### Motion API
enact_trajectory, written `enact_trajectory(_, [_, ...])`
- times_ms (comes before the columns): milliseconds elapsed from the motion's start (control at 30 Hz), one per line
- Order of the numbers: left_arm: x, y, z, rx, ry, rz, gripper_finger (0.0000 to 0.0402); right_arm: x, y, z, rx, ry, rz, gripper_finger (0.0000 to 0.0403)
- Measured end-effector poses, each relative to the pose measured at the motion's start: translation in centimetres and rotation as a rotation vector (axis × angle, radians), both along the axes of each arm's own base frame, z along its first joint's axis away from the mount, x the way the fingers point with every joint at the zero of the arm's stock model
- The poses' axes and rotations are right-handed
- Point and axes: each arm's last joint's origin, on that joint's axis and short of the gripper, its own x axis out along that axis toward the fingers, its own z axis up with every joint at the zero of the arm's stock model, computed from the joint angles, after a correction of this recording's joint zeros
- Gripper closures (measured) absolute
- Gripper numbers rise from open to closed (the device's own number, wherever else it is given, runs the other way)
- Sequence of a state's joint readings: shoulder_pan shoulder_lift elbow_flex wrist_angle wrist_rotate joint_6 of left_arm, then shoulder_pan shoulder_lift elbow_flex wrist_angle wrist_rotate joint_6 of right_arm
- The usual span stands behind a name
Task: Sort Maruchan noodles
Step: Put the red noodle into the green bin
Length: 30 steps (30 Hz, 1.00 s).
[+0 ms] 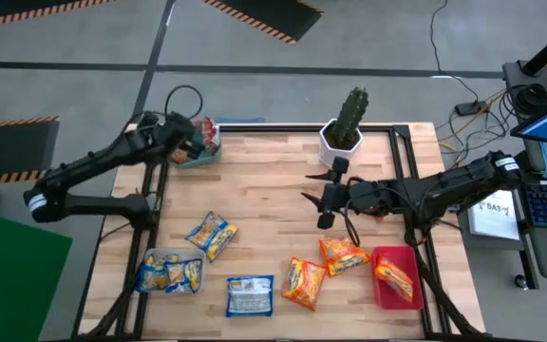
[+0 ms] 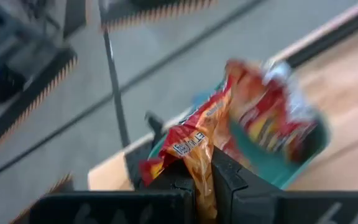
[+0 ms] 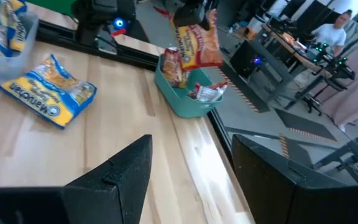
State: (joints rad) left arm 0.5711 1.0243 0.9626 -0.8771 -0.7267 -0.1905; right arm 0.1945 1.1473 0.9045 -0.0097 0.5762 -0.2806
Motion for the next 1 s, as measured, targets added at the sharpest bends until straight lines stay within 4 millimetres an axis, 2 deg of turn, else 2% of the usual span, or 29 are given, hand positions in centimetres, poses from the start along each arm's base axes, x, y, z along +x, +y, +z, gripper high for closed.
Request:
enact_trajectory(133, [0.3,1.8,-1.0,-0.117,0.051,0.02,0.0401,0.0,-0.5,-0.3,-0.005,0.02,-0.018,0.0193])
enact_trajectory(367, [1.1,3.7,-3.1,-0.289,0.169,0.068,0.0401,0.0,-1.3,-0.6,-0.003,0.049,-0.05,0.0193])
enact_trajectory(667, [3.4,6.5,-5.6,-0.386,0.277,0.09,0.0401,-0.1,-2.1,-0.9,0.012,0.065,-0.086,0.0193])
enact_trajectory(833, [3.7,7.8,-6.9,-0.429,0.362,0.137,0.0401,-0.1,-2.1,-0.9,0.018,0.066,-0.087,0.0193])
enact_trajectory(1000, [4.0,8.9,-7.7,-0.39,0.444,0.184,0.0401,-0.1,-2.1,-0.9,0.023,0.065,-0.089,0.0193])
